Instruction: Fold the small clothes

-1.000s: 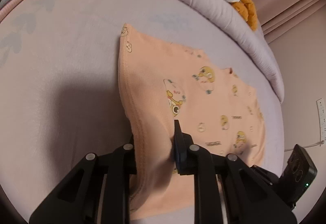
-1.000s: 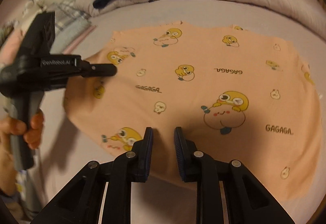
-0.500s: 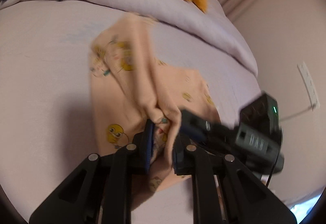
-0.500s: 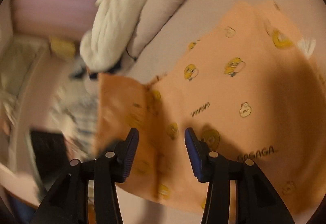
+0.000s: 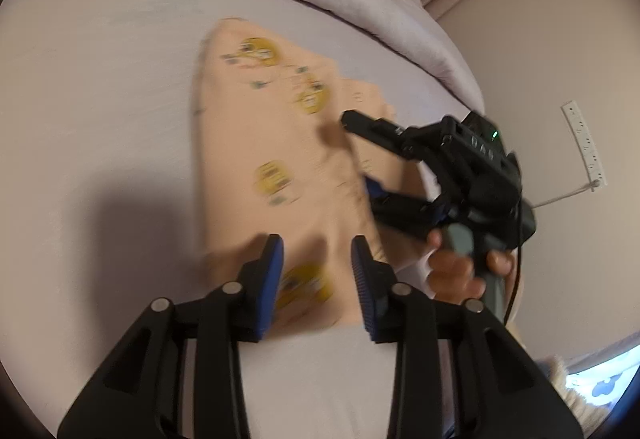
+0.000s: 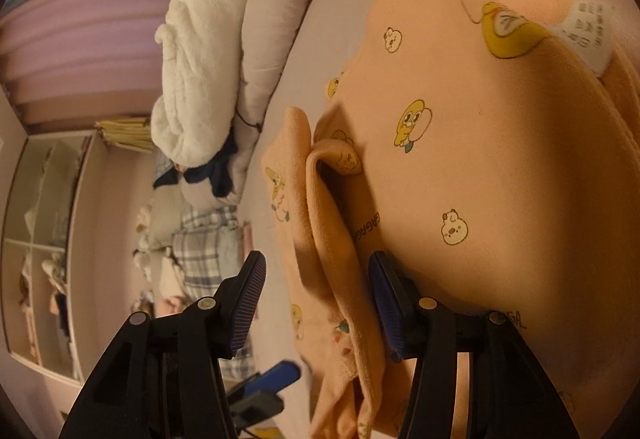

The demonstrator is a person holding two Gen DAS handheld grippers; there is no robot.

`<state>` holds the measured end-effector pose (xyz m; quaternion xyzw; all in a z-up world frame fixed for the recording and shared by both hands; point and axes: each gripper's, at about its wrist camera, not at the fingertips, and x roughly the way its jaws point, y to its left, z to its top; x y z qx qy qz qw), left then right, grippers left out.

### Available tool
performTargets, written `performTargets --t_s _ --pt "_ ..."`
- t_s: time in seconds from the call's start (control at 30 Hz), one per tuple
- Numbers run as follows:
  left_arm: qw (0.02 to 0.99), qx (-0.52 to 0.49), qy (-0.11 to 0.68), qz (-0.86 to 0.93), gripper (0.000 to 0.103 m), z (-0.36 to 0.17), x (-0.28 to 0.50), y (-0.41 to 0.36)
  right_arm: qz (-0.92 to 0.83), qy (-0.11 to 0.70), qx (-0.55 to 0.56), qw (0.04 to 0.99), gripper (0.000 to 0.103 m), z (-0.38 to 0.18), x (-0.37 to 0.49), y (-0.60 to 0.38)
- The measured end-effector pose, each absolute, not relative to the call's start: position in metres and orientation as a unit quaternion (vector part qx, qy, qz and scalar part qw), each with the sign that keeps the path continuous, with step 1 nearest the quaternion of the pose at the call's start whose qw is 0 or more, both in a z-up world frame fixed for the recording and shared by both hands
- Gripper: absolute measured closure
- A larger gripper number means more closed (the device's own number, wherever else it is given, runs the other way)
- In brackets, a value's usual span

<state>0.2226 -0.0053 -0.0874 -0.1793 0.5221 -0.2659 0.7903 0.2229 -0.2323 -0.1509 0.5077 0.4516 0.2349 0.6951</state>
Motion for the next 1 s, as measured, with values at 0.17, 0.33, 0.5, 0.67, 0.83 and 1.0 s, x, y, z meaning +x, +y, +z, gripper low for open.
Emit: performTargets --t_s 0.17,0.33,0.5,0.67,0.83,1.0 --pt "0.783 -0.209 0.534 -0.239 0.067 -0.1 0.208 0.022 0.2 0.483 0.381 0.762 0.078 -0.131 0.234 -0.2" --pt "0.78 -0.216 0.54 -0.231 0.067 -0.104 0.195 0.035 0.175 0.476 0.297 0.809 0.09 -0.113 0.234 -0.185" --pt "0.777 -0.221 0.543 -0.232 0.065 -0.108 0.191 0.039 0.158 0.431 0.272 0.846 0.094 -0.078 0.23 -0.219" --pt "0.77 -0.219 0.551 -0.235 0.065 -0.115 0.192 0.033 0.105 0.413 0.279 0.861 0.094 -0.077 0.228 -0.275" --pt "0.769 -0.209 0.553 -0.244 0.065 -0.113 0.197 0.017 0.06 0.419 0.293 0.857 0.1 -0.098 0.224 -0.306" --pt "0.775 -0.199 0.541 -0.259 0.065 -0.1 0.208 -0.006 0.042 0.431 0.302 0.849 0.1 -0.12 0.22 -0.313"
